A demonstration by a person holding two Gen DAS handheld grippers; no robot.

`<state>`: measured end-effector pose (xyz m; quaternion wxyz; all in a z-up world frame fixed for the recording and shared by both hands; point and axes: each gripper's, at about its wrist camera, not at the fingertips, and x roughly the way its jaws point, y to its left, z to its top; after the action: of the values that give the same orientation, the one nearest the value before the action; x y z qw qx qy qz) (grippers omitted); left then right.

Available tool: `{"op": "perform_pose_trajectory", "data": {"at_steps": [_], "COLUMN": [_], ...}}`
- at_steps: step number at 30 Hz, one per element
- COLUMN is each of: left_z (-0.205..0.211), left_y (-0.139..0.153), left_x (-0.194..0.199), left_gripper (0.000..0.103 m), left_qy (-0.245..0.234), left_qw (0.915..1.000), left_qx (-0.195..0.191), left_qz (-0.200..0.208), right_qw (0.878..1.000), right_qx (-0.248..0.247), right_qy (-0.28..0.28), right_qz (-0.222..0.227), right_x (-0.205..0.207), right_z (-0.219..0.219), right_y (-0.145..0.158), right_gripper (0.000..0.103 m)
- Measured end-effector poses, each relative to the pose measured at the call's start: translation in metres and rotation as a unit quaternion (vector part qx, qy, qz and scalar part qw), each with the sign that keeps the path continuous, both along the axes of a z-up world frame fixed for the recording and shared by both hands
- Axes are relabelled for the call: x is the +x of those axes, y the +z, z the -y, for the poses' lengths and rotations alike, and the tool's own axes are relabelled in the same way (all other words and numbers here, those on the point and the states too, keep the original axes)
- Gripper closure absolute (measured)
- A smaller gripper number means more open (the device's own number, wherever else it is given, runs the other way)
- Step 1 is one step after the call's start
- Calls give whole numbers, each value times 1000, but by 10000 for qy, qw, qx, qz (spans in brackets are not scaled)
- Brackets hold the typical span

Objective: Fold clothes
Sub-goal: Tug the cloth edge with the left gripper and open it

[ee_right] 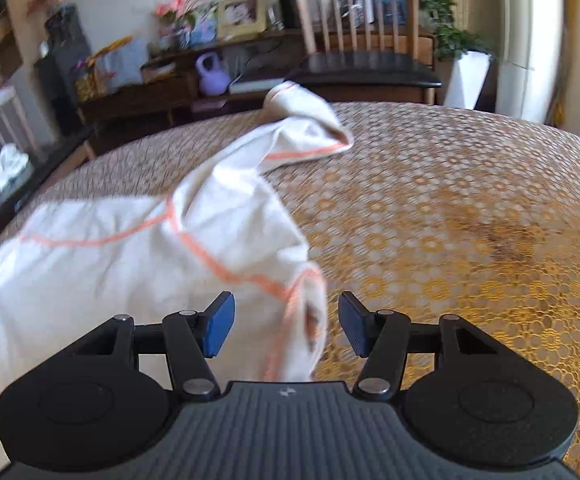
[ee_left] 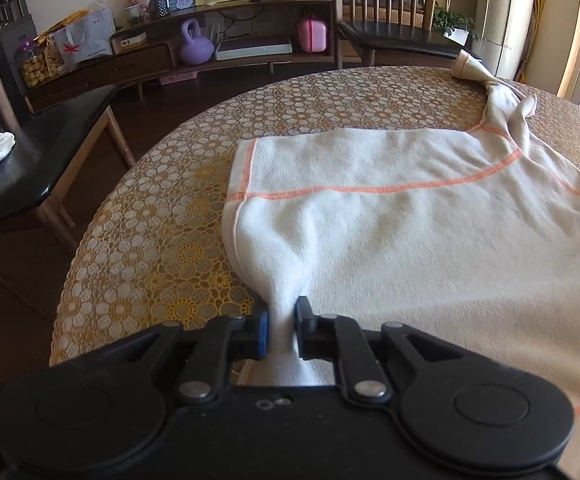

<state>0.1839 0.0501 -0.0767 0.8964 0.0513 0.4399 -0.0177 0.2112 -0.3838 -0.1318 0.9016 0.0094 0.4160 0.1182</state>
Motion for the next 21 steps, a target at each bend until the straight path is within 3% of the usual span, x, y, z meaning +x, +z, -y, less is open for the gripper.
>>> {"op": "perform_pose_trajectory", "data": {"at_steps": [3, 4, 5, 8, 13, 16, 21], "left_z": [-4, -7, -9, -11, 13, 34, 70], "left_y": [4, 6, 9, 20, 45, 42, 9], "left_x": [0, 1, 0, -4, -9, -5, -3], "left_gripper": [0, 0, 0, 0, 0, 0, 0], "left_qy": [29, 62, 71, 123, -153, -476, -920], "left_qw": [10000, 10000, 9999, 9995, 9971, 9973, 9956], "left_qx": [16, 1, -53, -64, 171, -79, -73], "left_qz": [56, 77, 96, 274, 723, 556, 159], "right_qw": [9998, 9996, 9993, 9983, 9958, 9942, 9899], "right_qx": [-114, -153, -191, -307, -663, -645, -833], "right_qy": [-184, -246, -307, -473, 535, 774, 1013], "right_qz": [45, 60, 75, 121, 321, 386, 545], "right_x": [2, 3, 4, 6, -4, -1, 6], "right_z": [11, 15, 18, 29, 1, -10, -25], "right_y": [2, 3, 3, 5, -2, -4, -11], "right_gripper": [49, 64, 71, 71, 71, 71, 71]}}
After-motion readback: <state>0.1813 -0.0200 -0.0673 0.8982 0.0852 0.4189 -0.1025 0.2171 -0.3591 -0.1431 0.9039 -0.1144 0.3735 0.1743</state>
